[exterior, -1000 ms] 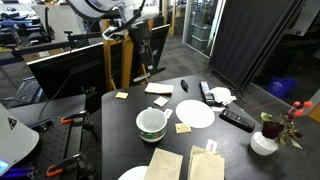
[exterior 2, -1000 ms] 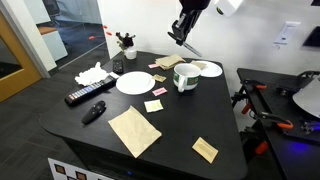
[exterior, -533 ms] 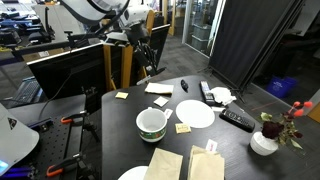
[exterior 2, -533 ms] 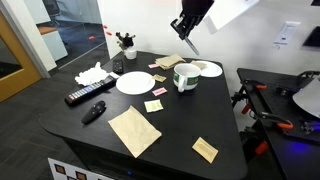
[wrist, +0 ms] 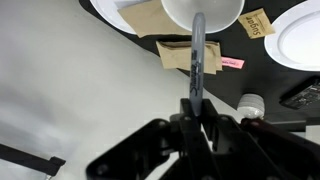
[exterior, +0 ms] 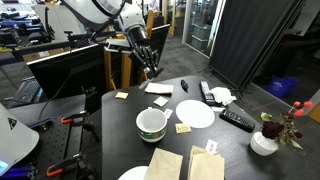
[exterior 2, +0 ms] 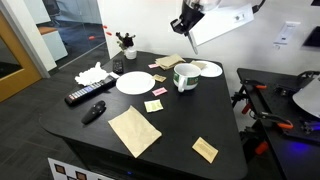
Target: Put the black pen inside the white mug
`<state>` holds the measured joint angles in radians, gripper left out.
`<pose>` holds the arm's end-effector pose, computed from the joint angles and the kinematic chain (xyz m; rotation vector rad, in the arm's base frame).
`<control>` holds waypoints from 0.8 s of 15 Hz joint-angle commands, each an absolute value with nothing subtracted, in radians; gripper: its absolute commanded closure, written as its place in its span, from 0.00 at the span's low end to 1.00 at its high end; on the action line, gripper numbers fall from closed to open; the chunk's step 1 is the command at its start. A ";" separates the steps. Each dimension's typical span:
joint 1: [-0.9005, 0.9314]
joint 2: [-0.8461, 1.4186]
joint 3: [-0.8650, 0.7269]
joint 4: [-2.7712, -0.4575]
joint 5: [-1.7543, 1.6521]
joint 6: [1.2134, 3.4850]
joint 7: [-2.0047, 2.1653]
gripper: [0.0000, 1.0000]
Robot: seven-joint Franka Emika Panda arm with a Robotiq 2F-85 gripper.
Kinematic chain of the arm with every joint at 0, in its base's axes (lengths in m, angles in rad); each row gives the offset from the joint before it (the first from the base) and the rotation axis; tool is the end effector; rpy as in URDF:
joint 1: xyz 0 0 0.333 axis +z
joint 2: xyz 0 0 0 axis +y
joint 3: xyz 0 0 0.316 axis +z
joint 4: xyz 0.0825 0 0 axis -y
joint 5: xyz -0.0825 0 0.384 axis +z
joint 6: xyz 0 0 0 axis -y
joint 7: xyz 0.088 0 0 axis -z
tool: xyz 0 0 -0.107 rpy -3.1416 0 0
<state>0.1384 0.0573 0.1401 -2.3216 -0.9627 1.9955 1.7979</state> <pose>0.4810 0.0854 0.3090 2.1314 -1.0595 0.6195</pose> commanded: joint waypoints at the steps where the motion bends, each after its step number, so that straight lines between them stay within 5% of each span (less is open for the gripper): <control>1: 0.147 0.119 0.133 -2.279 -0.994 1.934 1.914 0.96; 12: 0.137 0.250 0.091 -2.251 -1.106 1.925 2.109 0.96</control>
<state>0.1376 0.2096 0.1023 -2.2840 -1.0884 1.9564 2.0773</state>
